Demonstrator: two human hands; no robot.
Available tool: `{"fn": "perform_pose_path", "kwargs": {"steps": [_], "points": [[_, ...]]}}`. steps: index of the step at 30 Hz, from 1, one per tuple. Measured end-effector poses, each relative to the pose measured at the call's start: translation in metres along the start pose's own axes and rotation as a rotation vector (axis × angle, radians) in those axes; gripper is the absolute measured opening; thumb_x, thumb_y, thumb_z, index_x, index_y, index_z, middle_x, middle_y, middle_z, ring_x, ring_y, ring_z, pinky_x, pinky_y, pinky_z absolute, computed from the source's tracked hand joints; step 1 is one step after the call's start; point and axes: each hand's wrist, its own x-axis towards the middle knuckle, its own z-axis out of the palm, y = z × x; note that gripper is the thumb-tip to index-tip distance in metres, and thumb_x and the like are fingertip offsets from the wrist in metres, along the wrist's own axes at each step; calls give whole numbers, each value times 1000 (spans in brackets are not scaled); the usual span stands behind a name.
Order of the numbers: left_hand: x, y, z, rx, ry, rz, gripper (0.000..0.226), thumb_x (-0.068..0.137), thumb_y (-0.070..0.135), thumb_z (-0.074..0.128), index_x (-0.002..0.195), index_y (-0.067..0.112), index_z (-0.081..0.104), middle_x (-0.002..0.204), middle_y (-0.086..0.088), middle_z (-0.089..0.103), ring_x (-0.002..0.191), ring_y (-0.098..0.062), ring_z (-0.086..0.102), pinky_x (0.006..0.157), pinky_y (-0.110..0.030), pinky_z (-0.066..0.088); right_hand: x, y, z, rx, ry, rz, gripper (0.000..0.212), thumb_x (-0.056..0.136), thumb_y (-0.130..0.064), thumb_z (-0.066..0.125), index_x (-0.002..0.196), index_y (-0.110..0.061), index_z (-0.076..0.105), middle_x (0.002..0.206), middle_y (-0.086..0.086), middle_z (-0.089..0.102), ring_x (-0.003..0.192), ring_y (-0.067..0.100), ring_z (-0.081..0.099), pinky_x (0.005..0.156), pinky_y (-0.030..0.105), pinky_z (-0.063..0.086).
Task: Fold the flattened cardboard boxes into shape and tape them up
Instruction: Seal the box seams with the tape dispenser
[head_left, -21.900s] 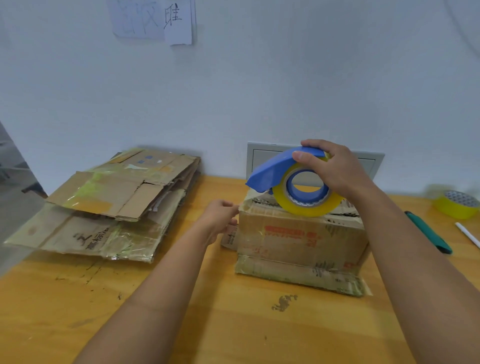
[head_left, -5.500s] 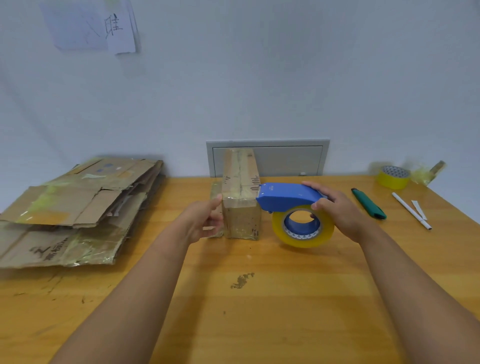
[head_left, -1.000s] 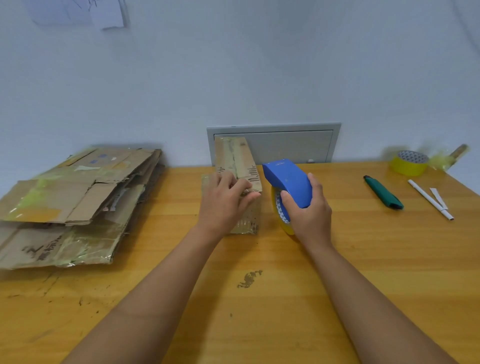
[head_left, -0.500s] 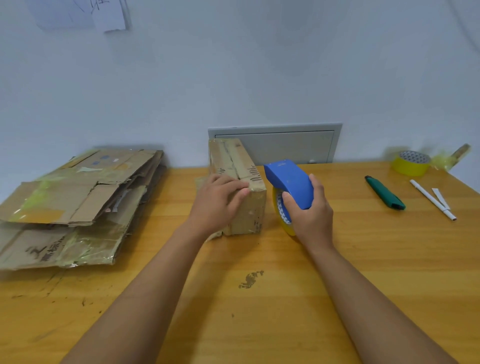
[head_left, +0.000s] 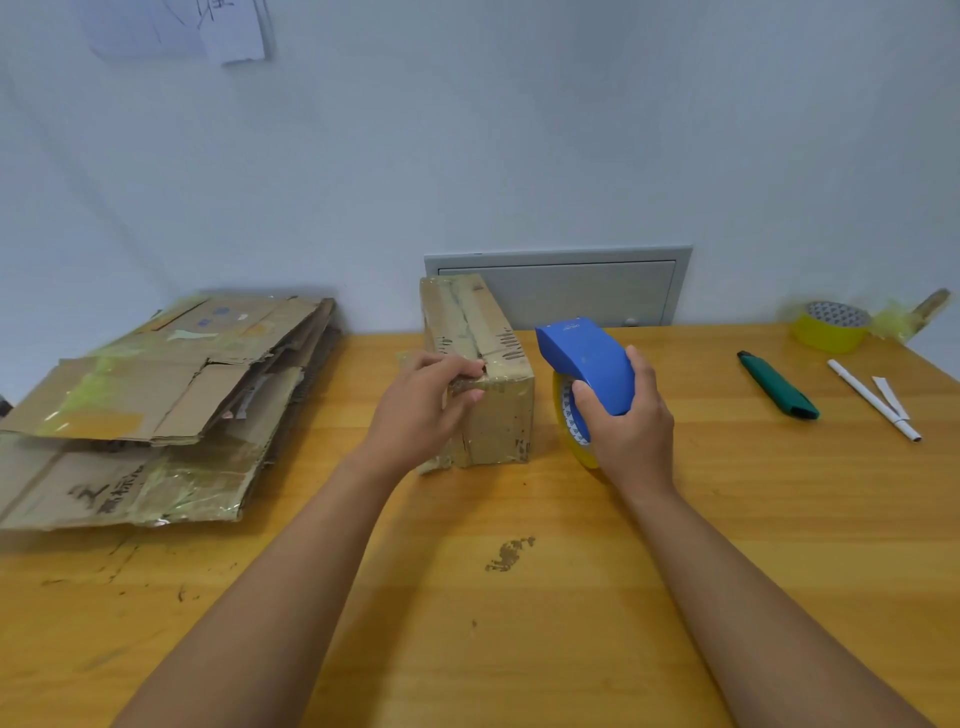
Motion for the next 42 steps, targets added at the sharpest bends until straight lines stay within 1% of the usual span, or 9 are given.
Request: {"fn": "perform_pose_path", "kwargs": {"steps": [5, 9, 11, 15, 22, 26, 31, 37, 42], "points": [[3, 5, -8, -20, -111, -3, 29, 97, 29, 61, 126, 29, 65, 116, 38, 47, 119, 3, 38, 94, -31, 45, 0, 0, -1, 8, -5, 8, 76, 88, -55, 64, 152, -26, 34, 137, 3, 53, 112, 21, 53, 83, 30, 42], [4, -8, -24, -75, -274, -59, 50, 99, 6, 43, 136, 35, 58, 142, 25, 43, 131, 11, 29, 110, -16, 23, 0, -2, -2, 12, -7, 2, 80, 85, -61, 59, 152, -26, 34, 136, 2, 52, 108, 16, 50, 82, 28, 42], [3, -13, -28, -77, -318, -83, 57, 99, 1, 42, 142, 37, 50, 142, 27, 39, 132, 11, 29, 114, -21, 25, 0, -2, -2, 13, -9, 16, 81, 83, -64, 57, 152, -27, 34, 135, 0, 52, 111, 18, 52, 83, 31, 45], [5, -16, -32, -56, -353, -38, 42, 103, 10, 48, 138, 32, 51, 144, 27, 41, 138, 1, 34, 112, -36, 38, 0, -3, -2, 14, -13, 24, 84, 80, -67, 54, 152, -28, 33, 138, 0, 52, 115, 20, 52, 87, 33, 47], [10, -25, -33, -56, -394, 8, 43, 101, 17, 55, 139, 36, 51, 143, 33, 35, 132, 16, 21, 110, -32, 37, 0, -2, -2, -2, -5, 14, 85, 79, -69, 53, 152, -29, 34, 132, -4, 50, 106, 13, 48, 79, 24, 39], [8, -23, -28, -55, -325, 25, 39, 99, 20, 59, 136, 34, 55, 138, 35, 37, 129, 18, 24, 103, -31, 42, 1, -1, -2, -8, -7, 16, 82, 82, -66, 55, 152, -28, 34, 133, -5, 49, 107, 13, 47, 82, 29, 41], [4, -25, -24, -98, -292, 32, 39, 98, 23, 62, 136, 31, 57, 135, 37, 35, 117, 38, 17, 100, -23, 41, 1, 0, -3, -15, -5, 5, 80, 84, -63, 57, 152, -27, 34, 131, -5, 50, 107, 14, 48, 82, 30, 43], [3, -24, -21, -124, -267, 46, 42, 93, 27, 68, 133, 34, 57, 140, 31, 42, 131, 17, 28, 86, -11, 42, 1, -1, -3, -27, -7, -5, 81, 83, -64, 55, 152, -27, 34, 126, -7, 48, 104, 14, 49, 77, 27, 40], [-1, -18, -8, -55, -95, 50, 34, 91, 25, 71, 125, 23, 63, 135, 16, 58, 128, -2, 47, 99, -31, 47, 1, -1, -3, -16, -8, 1, 83, 82, -64, 56, 152, -26, 34, 125, -9, 47, 105, 14, 50, 78, 26, 41]]}}
